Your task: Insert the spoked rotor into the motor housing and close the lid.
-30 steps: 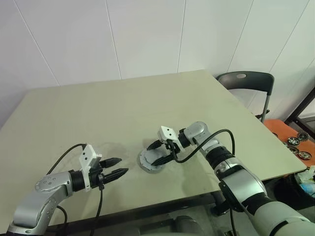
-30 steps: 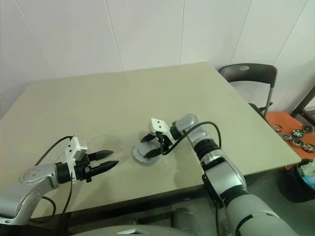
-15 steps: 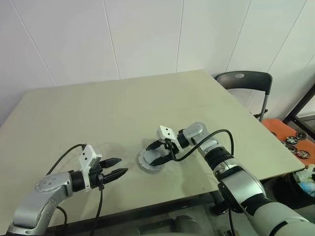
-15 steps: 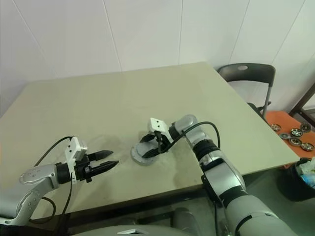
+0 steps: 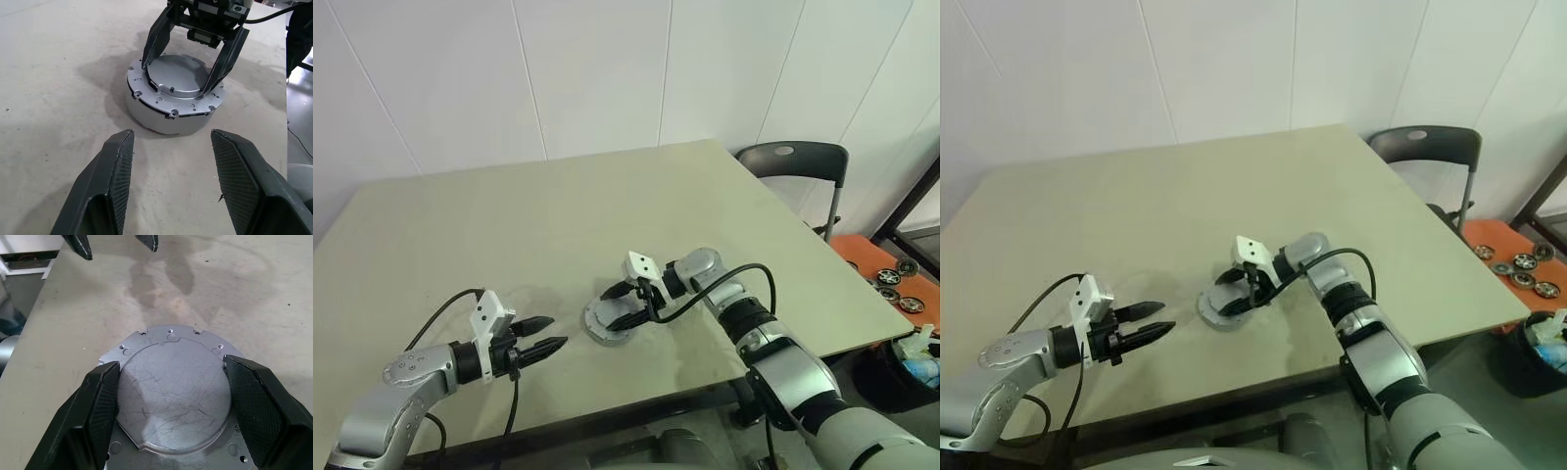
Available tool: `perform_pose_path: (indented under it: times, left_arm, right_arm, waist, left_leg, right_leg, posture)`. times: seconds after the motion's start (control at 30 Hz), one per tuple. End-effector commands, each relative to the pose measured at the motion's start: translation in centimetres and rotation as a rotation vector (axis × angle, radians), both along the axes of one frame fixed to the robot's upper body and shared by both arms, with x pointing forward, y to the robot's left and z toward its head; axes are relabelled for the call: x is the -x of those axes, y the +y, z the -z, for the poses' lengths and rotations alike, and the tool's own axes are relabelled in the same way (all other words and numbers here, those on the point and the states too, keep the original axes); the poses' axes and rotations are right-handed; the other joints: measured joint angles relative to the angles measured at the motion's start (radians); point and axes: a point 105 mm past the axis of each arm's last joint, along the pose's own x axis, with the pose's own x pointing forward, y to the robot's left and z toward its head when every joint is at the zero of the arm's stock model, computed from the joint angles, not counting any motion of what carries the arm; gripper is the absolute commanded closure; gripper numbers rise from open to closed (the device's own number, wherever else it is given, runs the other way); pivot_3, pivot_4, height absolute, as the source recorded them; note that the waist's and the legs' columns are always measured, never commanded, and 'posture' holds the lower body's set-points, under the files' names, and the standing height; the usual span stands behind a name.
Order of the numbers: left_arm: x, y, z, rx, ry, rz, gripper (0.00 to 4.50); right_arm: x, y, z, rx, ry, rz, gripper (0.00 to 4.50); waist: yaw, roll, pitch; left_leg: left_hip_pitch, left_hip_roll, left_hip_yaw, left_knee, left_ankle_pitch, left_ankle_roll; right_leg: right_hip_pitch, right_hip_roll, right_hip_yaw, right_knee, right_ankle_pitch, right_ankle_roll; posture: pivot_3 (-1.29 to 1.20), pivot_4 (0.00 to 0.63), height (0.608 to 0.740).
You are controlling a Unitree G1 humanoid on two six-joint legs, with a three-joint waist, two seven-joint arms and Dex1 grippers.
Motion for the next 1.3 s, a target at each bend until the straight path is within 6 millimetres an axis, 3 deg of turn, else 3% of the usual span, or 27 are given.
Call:
perform_pose_path:
  times: [0.03,0.57,0.83,1.17,1.3]
  left_arm:
    - [-0.2,-0.2,-1.1,0.002,-0.053,0.008,1.82]
    - [-0.2,-0.4,-1.0,0.007,-0.051,0.010,1.82]
    - [-0.3,-0.3,-1.1,0.007,-0.052,0.006,1.82]
    - [-0.2,-0.2,-1.0,0.007,-0.050,-0.001,1.82]
    - [-0.1,-0.2,-1.0,0.007,-0.049,-0.005,1.82]
  right_arm:
    - [1.7,0.0,3.1,0.099,0.090,-0.005,1.47]
    - [1.9,0.9,2.8,0.095,0.118,0.047,1.47]
    - [3.1,1.3,0.9,0.069,0.186,-0.042,1.47]
    - [3.0,1.5,1.3,0.095,0.147,-0.030,1.47]
    - [2.4,1.4,2.5,0.152,0.111,0.025,1.47]
  waist:
    - [-0.007,0.000,0.000]
    - [-0.009,0.001,0.001]
    - [-0.007,0.000,0.000]
    - [-0.007,-0.001,-0.001]
    - [-0.009,0.000,0.000]
  left_leg:
    - [0.000,0.000,0.000,0.000,0.000,0.000]
    - [0.002,0.001,0.001,0.000,0.000,0.000]
    - [0.000,0.001,0.000,-0.001,0.000,0.000]
    - [-0.003,0.001,0.000,-0.002,-0.004,0.000]
    - [-0.003,0.001,0.000,-0.002,-0.004,0.000]
  right_leg:
    - [0.001,0.000,0.000,0.000,0.000,0.000]
    - [0.001,0.001,0.000,0.001,0.000,0.000]
    - [-0.003,0.001,0.000,0.000,-0.001,0.000]
    - [-0.010,0.000,-0.001,-0.001,-0.002,0.003]
    - [-0.008,0.000,-0.001,-0.001,-0.004,0.002]
  posture:
    - [0.00,0.000,0.740]
    - [0.00,0.000,0.740]
    - [0.00,0.000,0.740]
    - [0.00,0.000,0.740]
    - [0.00,0.000,0.740]
